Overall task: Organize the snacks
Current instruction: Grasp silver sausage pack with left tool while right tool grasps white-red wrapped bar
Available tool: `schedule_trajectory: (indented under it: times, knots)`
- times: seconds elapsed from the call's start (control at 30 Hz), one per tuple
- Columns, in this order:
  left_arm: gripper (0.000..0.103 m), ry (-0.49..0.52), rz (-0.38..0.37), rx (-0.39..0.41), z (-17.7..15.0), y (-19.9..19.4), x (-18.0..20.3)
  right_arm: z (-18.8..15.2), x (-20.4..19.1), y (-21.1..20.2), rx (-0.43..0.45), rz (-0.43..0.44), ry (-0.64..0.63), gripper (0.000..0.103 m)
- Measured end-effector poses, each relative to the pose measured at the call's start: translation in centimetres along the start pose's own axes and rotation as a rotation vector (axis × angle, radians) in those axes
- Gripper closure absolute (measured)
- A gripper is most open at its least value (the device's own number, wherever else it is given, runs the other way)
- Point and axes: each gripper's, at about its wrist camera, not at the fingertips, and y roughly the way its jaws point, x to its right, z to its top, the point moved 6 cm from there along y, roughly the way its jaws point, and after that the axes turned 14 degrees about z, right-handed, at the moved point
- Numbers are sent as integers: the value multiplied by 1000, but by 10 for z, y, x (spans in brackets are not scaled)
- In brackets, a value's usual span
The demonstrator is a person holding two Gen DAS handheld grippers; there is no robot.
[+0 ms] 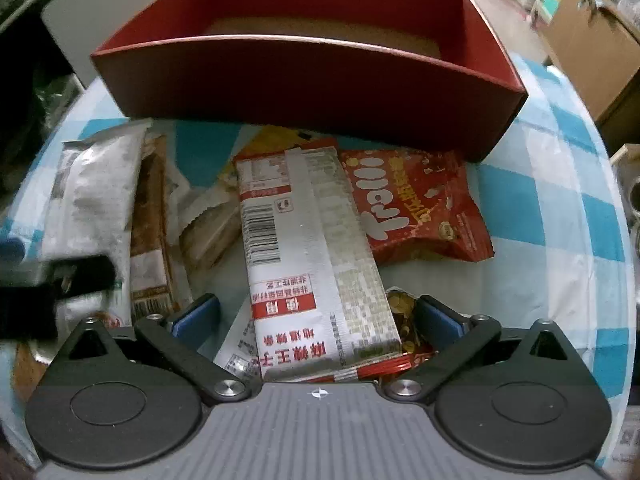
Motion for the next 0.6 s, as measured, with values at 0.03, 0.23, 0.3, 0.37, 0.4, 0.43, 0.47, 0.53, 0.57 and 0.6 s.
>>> schedule_trajectory:
  times: [0.03, 0.23, 0.3, 0.37, 0.4, 0.43, 0.47, 0.53, 0.57, 0.6]
  knots:
    - [8, 9, 1, 4, 0, -1, 3, -2, 0, -2, -1, 10, -19, 0]
    - [10, -10, -18, 5, 2, -10, 11, -6, 8, -27, -1, -52, -59, 0]
    - [10, -14, -6, 4, 4, -8, 14, -5, 8, -38, 35, -78, -95, 0]
    - [11, -21, 4, -24, 3, -3, 17, -3, 10, -43, 46, -72, -95, 0]
    - [13, -29, -1, -41, 2, 1, 19, -3, 12, -44, 43, -67, -88, 0]
    - [13, -36, 0, -48, 2, 3, 19, -2, 13, -44, 33, -60, -83, 0]
    - [14, -38, 6, -36, 2, 3, 20, -2, 13, -45, 27, -51, -81, 0]
    - [25, -27, -1, -25, 4, 3, 18, 2, 13, -48, 37, -46, -81, 0]
    - [30, -18, -9, -22, 4, 1, 16, 0, 16, -52, 42, -43, -83, 0]
    - [37, -13, -25, -23, 4, 0, 14, 0, 18, -53, 46, -41, -82, 0]
